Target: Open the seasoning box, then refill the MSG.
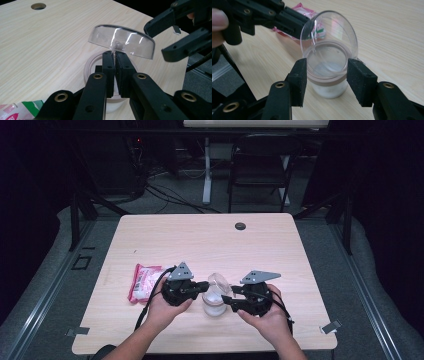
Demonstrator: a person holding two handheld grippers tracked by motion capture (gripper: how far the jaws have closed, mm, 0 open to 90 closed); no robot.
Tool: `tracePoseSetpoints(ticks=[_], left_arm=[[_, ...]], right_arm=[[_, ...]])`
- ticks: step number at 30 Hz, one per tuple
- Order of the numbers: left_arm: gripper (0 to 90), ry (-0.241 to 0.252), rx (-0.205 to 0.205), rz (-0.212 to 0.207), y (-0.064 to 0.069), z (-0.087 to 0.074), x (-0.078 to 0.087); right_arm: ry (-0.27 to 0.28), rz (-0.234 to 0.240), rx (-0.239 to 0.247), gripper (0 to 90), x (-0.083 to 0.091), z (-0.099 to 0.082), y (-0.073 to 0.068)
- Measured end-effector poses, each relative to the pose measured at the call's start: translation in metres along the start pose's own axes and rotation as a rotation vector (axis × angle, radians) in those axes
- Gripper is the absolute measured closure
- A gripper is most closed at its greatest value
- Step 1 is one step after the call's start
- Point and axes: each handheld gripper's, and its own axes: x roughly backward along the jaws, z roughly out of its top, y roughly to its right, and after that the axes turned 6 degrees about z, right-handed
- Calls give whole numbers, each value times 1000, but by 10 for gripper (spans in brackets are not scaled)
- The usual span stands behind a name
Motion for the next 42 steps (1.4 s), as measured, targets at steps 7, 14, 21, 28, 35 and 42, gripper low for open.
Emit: tracePoseSetpoints(ticks=[7, 14, 21, 28, 35, 42], left_arm=[[820, 19, 5, 11, 0, 1, 1], [803, 21, 5, 15, -1, 1, 0], [783, 15, 6, 16, -1, 0, -2], [691, -25, 3, 71, -6, -7, -13], [639, -53, 9, 97, -8, -13, -22], [638, -82, 15, 104, -9, -18, -29]], right_arm=[[0, -38, 37, 518, -6, -3, -4], [0, -47, 49, 527, -9, -4, -5], [1, -56, 48, 542, -9, -5, -5], [9, -46, 36, 566, -6, -4, -3], [26, -42, 27, 592, -2, -4, -1], [33, -37, 21, 613, 1, -4, 1]])
